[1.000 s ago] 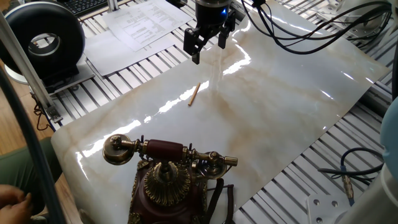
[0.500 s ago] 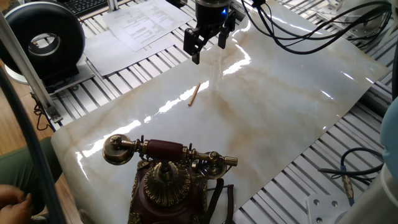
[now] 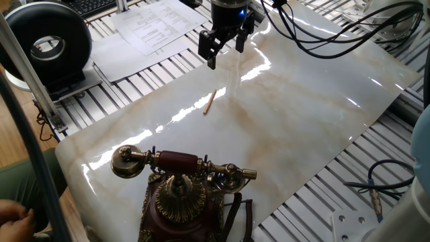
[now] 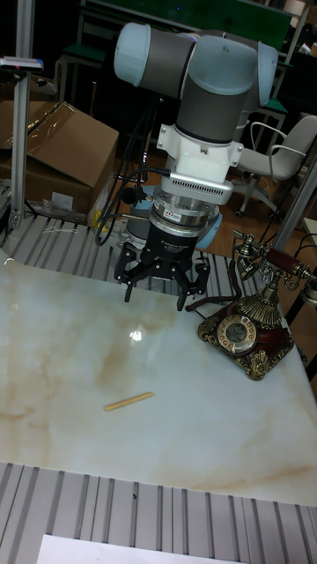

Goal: Dial a number on an old rotary phone

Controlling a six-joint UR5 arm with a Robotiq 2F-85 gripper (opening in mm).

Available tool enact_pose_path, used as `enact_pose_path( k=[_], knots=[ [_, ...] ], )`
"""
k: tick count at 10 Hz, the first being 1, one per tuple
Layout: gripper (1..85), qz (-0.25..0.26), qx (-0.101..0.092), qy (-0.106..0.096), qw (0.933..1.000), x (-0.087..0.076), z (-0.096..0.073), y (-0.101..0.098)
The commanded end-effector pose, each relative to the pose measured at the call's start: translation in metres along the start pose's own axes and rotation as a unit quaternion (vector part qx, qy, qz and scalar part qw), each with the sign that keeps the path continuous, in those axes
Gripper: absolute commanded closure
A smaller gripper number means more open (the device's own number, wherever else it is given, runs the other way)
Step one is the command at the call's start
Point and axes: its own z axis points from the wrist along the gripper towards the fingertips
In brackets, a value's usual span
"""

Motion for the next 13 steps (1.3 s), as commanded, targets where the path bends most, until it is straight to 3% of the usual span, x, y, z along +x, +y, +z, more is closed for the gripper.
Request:
enact_pose_path(
  k=[1,9,12,13],
  knots=[
    [84.3,0.012,-0.032,-0.044,0.9985,-0.023,-0.001,0.019],
    [84.3,0.009,-0.020,-0.041,0.9989,-0.020,0.002,0.015],
    [84.3,0.011,-0.069,-0.079,0.9945,-0.023,0.019,0.033],
    [84.3,0.003,-0.071,-0.082,0.9941,-0.020,0.025,0.031]
  ],
)
